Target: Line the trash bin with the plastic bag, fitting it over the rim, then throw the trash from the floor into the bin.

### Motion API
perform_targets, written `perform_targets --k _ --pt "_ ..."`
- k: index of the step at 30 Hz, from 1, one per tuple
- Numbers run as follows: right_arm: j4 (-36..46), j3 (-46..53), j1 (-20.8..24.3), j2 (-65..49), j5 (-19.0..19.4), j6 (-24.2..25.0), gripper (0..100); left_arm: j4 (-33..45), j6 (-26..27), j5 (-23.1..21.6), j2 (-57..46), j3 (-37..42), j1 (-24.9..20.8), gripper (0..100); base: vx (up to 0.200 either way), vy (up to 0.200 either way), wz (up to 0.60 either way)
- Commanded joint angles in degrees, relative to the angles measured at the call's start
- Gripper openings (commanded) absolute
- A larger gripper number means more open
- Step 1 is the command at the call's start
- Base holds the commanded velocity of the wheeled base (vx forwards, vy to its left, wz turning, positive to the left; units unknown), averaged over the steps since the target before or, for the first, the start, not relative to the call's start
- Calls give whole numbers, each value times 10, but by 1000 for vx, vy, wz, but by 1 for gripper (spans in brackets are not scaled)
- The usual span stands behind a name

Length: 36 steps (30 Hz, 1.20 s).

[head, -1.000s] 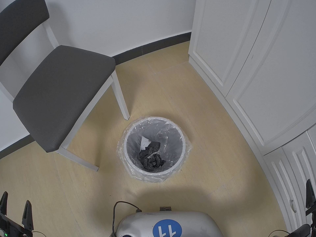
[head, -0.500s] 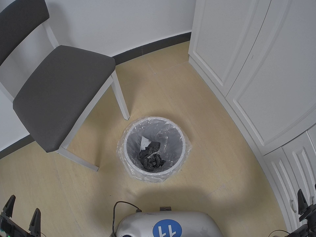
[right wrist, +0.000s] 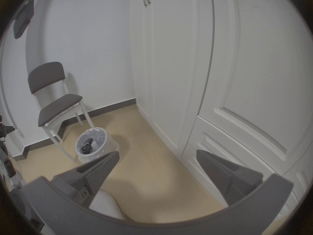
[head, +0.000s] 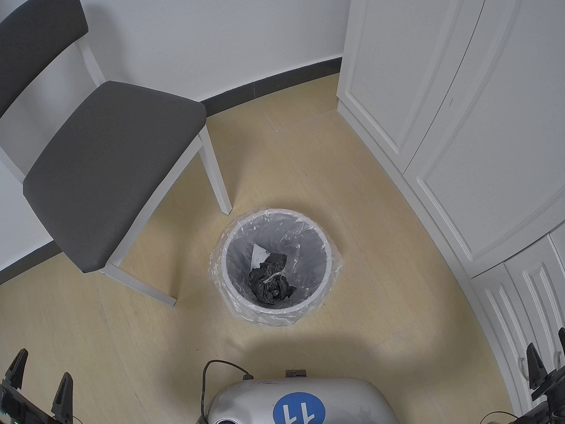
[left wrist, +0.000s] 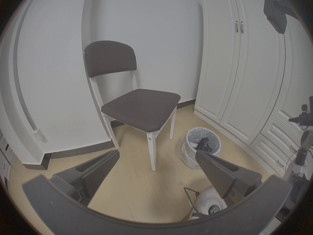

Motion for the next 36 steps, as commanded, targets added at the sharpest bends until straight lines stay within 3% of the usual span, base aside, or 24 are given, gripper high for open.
perform_targets --k 1,5,10,11,12,18,36 --pt "2 9 0 1 31 -10 100 0 1 0 -8 9 0 100 0 0 0" --pt "2 9 0 1 30 -22 100 0 1 0 -8 9 0 100 0 0 0" --pt "2 8 1 1 20 11 100 0 1 0 -8 9 0 100 0 0 0" --pt "8 10 2 0 -25 -3 100 0 3 -1 -8 9 0 100 0 0 0" --pt "11 9 2 0 -33 -6 100 0 5 -1 -8 9 0 100 0 0 0" --pt "43 8 2 1 4 -15 100 0 1 -1 -8 9 0 100 0 0 0" --pt "39 10 2 0 1 -11 100 0 0 0 -8 9 0 100 0 0 0"
